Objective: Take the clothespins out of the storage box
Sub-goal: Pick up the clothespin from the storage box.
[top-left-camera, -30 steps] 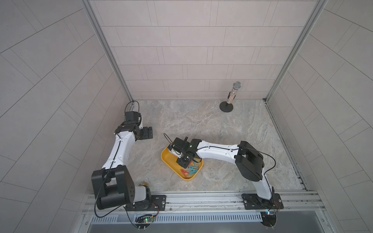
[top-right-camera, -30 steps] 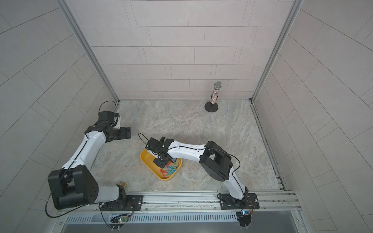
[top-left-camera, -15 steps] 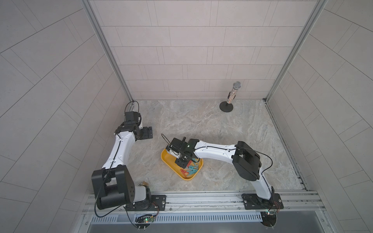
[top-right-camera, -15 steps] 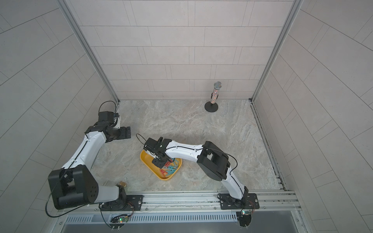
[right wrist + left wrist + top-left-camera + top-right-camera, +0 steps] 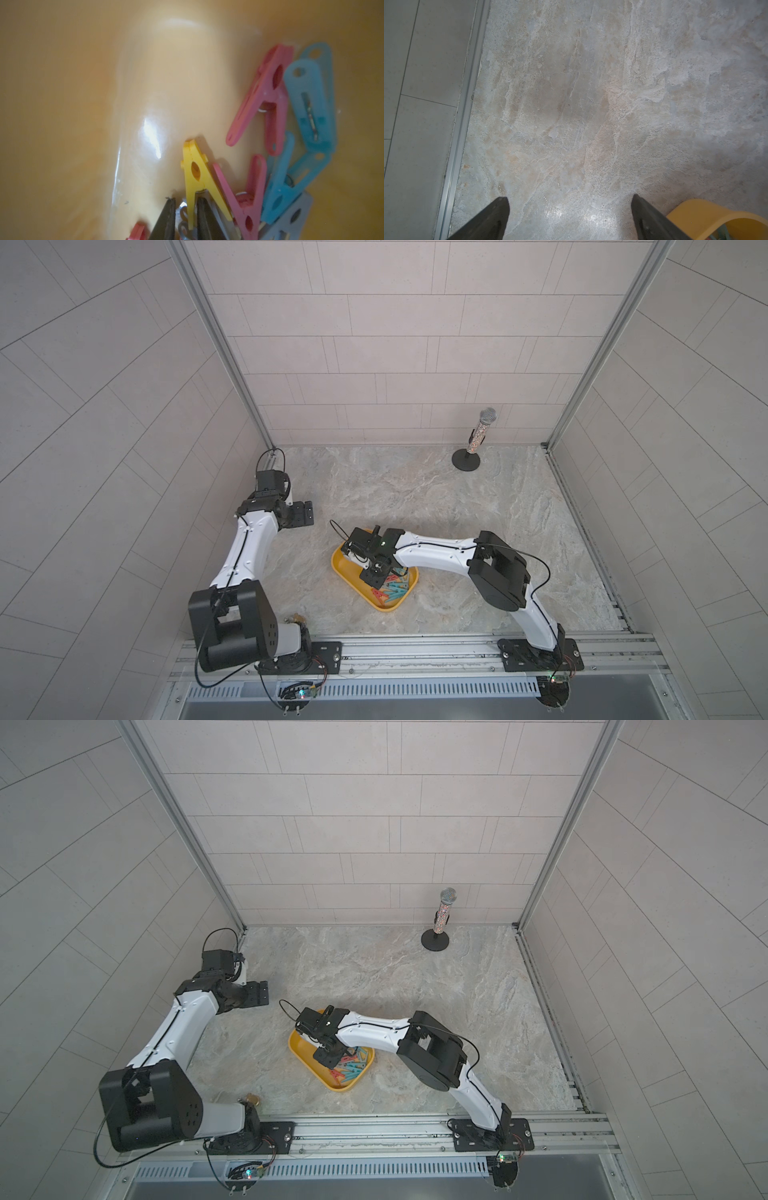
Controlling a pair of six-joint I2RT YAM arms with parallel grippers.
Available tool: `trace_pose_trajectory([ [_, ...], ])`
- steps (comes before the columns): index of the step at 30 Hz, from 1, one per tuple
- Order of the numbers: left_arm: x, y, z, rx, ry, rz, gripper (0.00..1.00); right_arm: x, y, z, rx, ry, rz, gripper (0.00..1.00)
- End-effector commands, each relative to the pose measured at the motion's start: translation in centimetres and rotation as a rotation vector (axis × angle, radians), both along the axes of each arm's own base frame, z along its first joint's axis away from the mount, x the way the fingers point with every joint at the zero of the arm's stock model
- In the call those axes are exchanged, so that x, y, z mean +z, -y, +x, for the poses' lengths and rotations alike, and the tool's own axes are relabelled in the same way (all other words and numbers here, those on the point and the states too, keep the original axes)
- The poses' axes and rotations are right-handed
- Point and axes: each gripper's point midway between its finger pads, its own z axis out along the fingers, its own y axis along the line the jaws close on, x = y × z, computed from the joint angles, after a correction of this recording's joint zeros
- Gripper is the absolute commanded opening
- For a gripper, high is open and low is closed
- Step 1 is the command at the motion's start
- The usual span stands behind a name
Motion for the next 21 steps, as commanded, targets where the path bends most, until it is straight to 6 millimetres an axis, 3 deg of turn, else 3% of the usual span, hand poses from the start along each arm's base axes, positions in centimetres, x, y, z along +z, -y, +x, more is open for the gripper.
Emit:
trace_pose_trajectory([
  [1, 0.0, -0.3, -0.3, 0.019, 0.004, 0.002, 1.00, -0.7, 0.3, -0.3, 0.006, 0.006, -0.039, 0.17],
  [5, -0.2, -0.2, -0.3, 0.016, -0.001, -0.003, 1.00, 0.4, 0.1, -0.4, 0.010, 0.019, -0.016, 0.12],
  [9, -0.3, -0.1, -0.3, 0.012, -0.001, -0.009, 1.00, 1.7, -0.4, -0.5, 0.018, 0.037, 0.016, 0.00],
  [21, -0.2, 1.3, -0.3, -0.044, 0.016, -0.066, 1.00, 6.1, -0.7, -0.2, 0.007, 0.088, 0.103, 0.00],
])
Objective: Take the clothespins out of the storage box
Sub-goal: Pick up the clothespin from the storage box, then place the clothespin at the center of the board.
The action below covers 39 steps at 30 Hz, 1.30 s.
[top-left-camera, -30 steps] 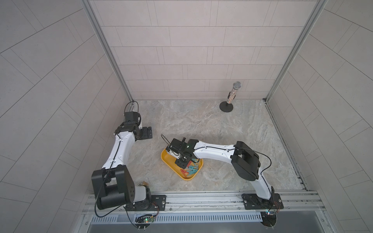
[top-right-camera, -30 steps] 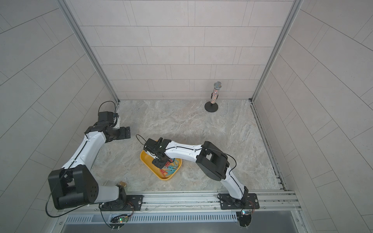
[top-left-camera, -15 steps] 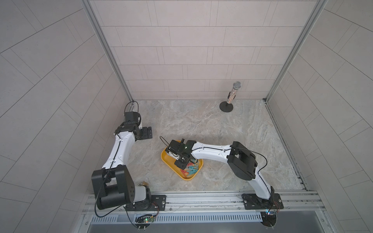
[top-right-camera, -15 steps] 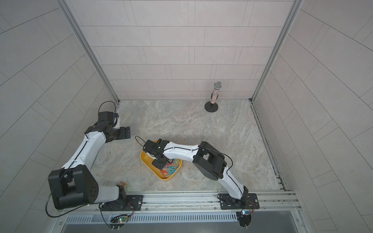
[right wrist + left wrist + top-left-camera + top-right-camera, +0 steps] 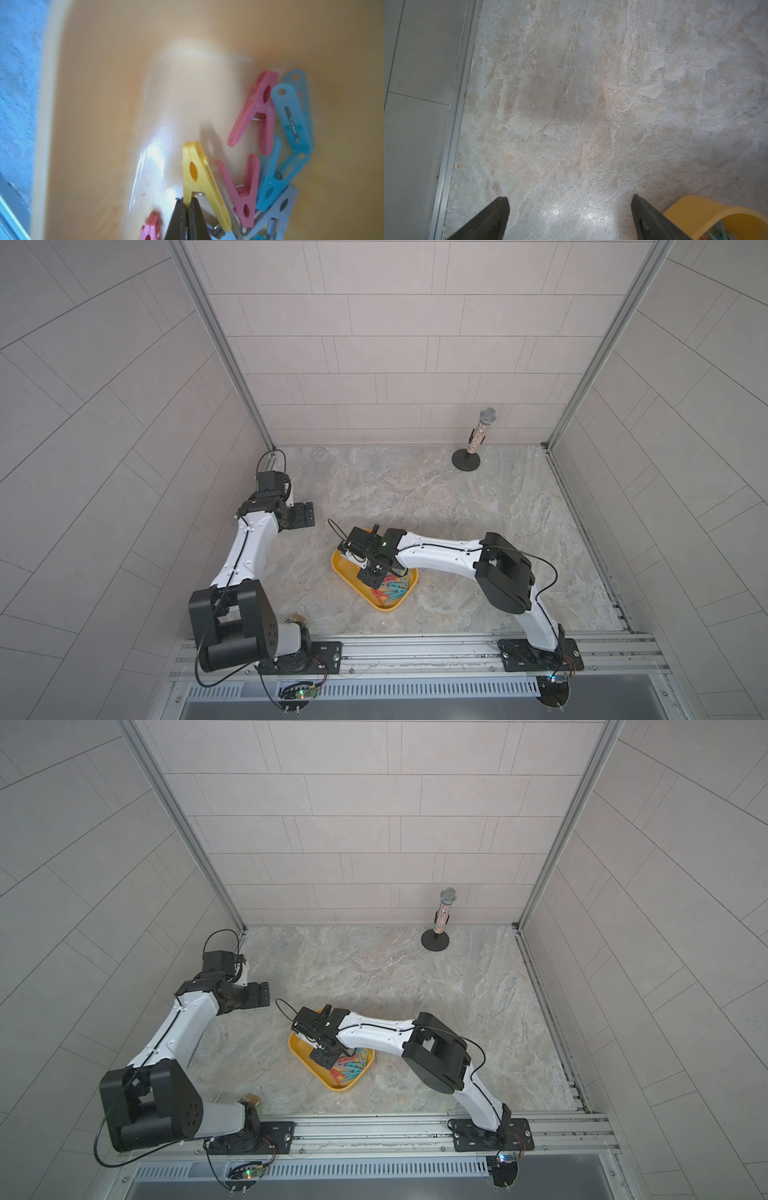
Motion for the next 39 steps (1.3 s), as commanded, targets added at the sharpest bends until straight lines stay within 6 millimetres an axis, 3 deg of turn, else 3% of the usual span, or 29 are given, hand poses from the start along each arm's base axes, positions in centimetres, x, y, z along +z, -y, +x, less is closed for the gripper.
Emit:
trace_pose_trajectory([
  [1, 0.2, 0.5, -0.2, -0.022, 0.018, -0.030, 1.00, 3.7, 0.1, 0.2, -0.011, 0.053, 0.058, 0.00],
  [7, 0.2, 0.4, -0.2, -0.022, 0.017, -0.024, 1.00, 6.3, 0.6, 0.4, -0.036, 0.090, 0.104, 0.00],
  [11, 0.1, 0.3, -0.2, -0.019, 0.016, -0.019, 1.00, 9.1, 1.4, 0.9, -0.093, 0.115, 0.178, 0.00],
  [15, 0.2, 0.2, -0.2, -0.014, 0.019, -0.011, 1.00, 11.3, 3.0, 2.3, -0.186, 0.106, 0.265, 0.00],
  [20, 0.4, 0.2, -0.3, -0.015, 0.024, -0.008, 1.00, 12.3, 5.9, 4.8, -0.348, 0.022, 0.358, 0.00],
  [25, 0.4, 0.0, -0.3, -0.013, 0.032, 0.002, 1.00, 11.1, 10.4, 8.0, -0.566, -0.040, 0.385, 0.00],
  [30, 0.5, 0.0, -0.2, -0.011, 0.034, 0.002, 1.00, 8.5, 16.2, 11.8, -0.833, -0.057, 0.346, 0.00],
  [35, 0.5, 0.0, -0.2, -0.010, 0.034, 0.003, 1.00, 6.1, 19.7, 14.8, -0.986, -0.043, 0.284, 0.00],
  [39, 0.5, 0.0, -0.3, -0.011, 0.036, 0.003, 1.00, 4.4, 21.1, 17.5, -1.069, -0.044, 0.259, 0.00],
])
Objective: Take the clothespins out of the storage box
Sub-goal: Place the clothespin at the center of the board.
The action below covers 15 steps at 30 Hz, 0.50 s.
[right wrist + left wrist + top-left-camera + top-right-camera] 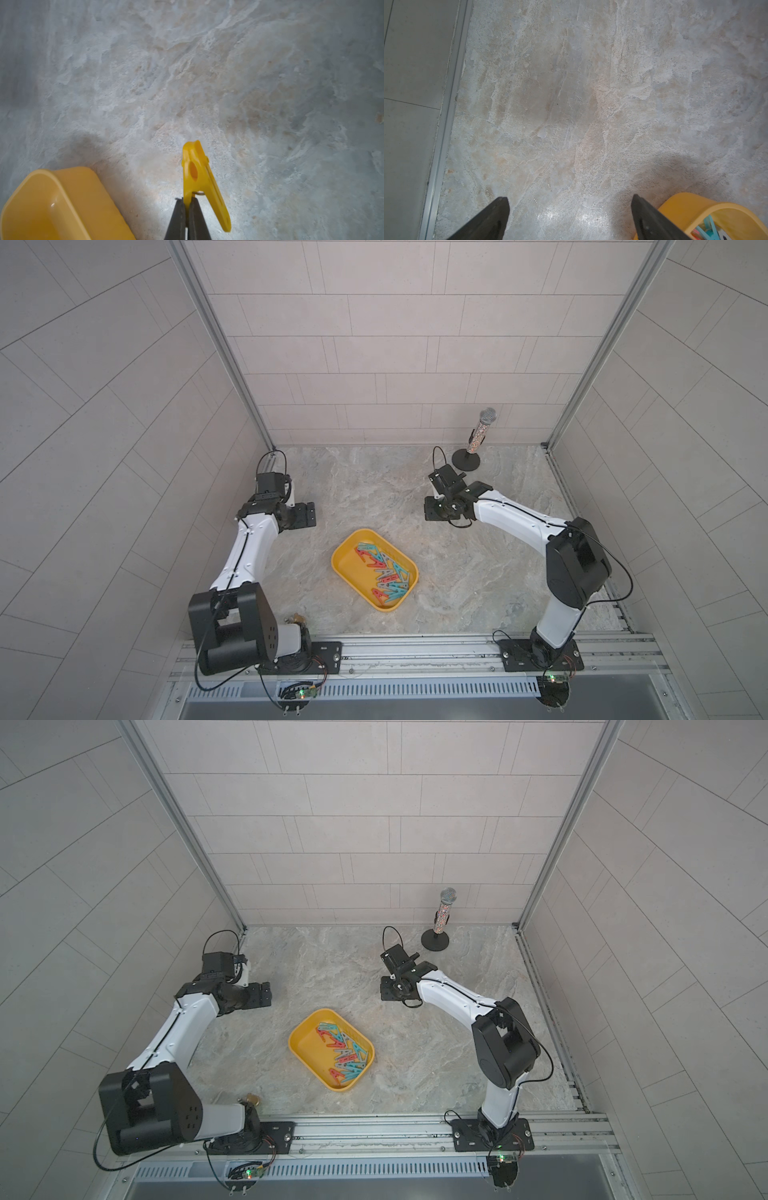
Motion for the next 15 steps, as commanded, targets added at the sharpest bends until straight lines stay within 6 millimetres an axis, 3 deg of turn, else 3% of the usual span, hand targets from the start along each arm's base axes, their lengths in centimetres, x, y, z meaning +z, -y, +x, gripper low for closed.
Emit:
trace_pose_trajectory([
  [1, 0.4, -0.4, -0.3, 0.002, 0.015, 0.017, 1.00, -1.5, 1.3, 2.0, -0.090, -0.029, -0.023, 0.00],
  [15, 0.5, -0.4, -0.3, 0.003, 0.018, 0.015, 1.00, -5.6, 4.0, 8.8, -0.230, -0.064, -0.045, 0.00],
])
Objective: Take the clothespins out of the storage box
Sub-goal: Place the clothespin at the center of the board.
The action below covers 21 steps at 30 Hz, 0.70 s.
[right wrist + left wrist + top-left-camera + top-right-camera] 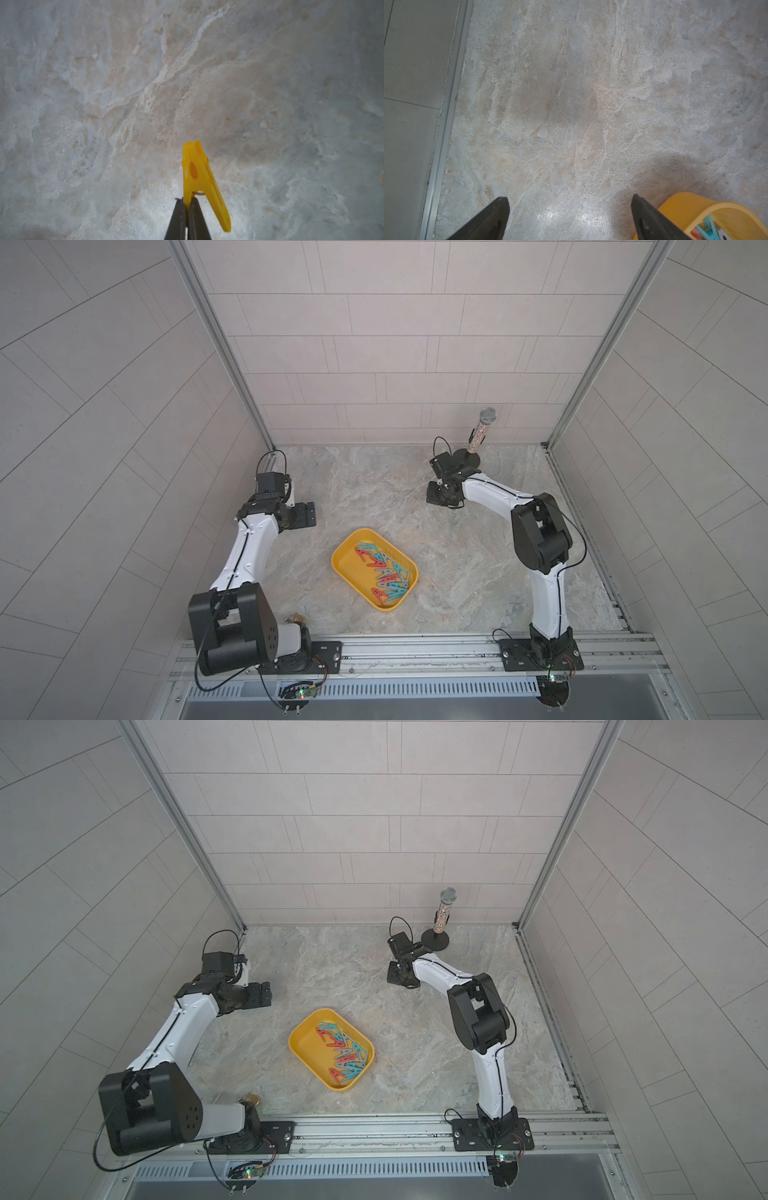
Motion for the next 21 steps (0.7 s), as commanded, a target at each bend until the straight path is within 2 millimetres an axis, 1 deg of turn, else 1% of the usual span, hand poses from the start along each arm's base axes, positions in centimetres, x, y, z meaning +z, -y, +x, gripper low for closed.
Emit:
trace_pose_trajectory([
  [1, 0.4, -0.3, -0.3, 0.002, 0.015, 0.013, 1.00, -1.0, 1.0, 0.8, -0.043, -0.019, -0.031, 0.00],
  [6, 0.2, -0.3, -0.3, 0.001, 0.009, 0.011, 1.00, -2.5, 1.6, 2.2, -0.080, -0.042, -0.019, 0.00],
  [9, 0.2, -0.4, -0.3, 0.004, 0.010, 0.015, 1.00, -2.9, 1.3, 2.7, -0.083, -0.045, -0.006, 0.01],
  [12, 0.3, -0.4, -0.3, 0.004, 0.012, 0.015, 1.00, -3.3, 1.1, 2.9, -0.087, -0.054, 0.000, 0.03],
  [16, 0.3, -0.5, -0.3, 0.007, 0.011, 0.025, 1.00, -3.9, 1.2, 2.8, -0.097, -0.063, -0.005, 0.08],
  [21, 0.5, -0.5, -0.2, 0.005, 0.018, 0.022, 1.00, -3.9, 1.3, 2.8, -0.101, -0.064, -0.007, 0.14],
])
